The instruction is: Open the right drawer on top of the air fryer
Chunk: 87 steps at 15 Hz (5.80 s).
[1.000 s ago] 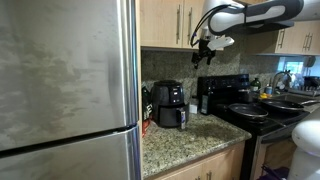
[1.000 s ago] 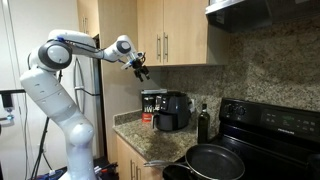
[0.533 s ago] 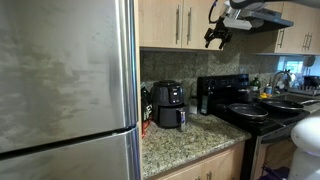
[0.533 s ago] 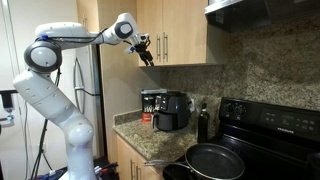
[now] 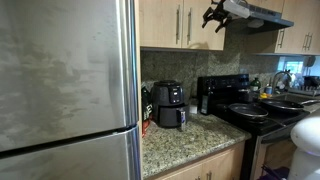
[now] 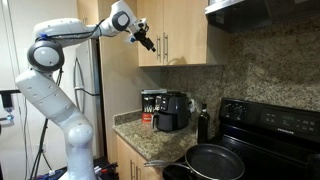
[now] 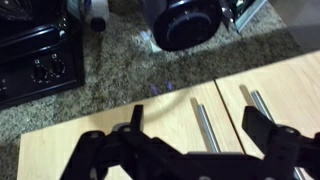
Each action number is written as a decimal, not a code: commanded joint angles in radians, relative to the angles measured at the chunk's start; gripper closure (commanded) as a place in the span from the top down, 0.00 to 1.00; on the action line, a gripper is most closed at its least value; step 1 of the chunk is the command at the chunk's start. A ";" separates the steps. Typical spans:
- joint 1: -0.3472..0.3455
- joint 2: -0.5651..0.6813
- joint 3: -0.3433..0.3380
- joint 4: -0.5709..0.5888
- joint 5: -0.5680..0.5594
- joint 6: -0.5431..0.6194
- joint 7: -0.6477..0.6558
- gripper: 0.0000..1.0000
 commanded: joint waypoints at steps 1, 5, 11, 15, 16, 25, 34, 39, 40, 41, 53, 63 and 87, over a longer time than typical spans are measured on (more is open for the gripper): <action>-0.028 0.010 0.015 0.033 0.017 -0.003 -0.007 1.00; -0.043 0.080 0.046 0.042 -0.030 0.069 -0.002 1.00; -0.042 0.208 0.076 0.104 -0.071 0.218 0.071 1.00; -0.056 0.250 0.091 0.128 -0.122 0.236 0.103 1.00; -0.063 0.263 0.096 0.131 -0.149 0.259 0.108 1.00; -0.060 0.374 0.101 0.211 -0.359 0.364 0.178 0.90; -0.104 0.355 0.120 0.233 -0.695 0.324 0.463 0.47; -0.092 0.328 0.125 0.213 -0.776 0.278 0.561 0.17; -0.090 0.317 0.118 0.205 -0.776 0.279 0.560 0.11; -0.087 0.301 0.107 0.189 -0.767 0.285 0.555 0.05; -0.073 0.076 0.121 -0.004 -0.673 0.221 0.573 0.04; -0.081 0.132 0.164 0.014 -0.682 0.247 0.534 0.04; -0.163 -0.333 0.071 -0.261 -0.564 -0.007 0.437 0.04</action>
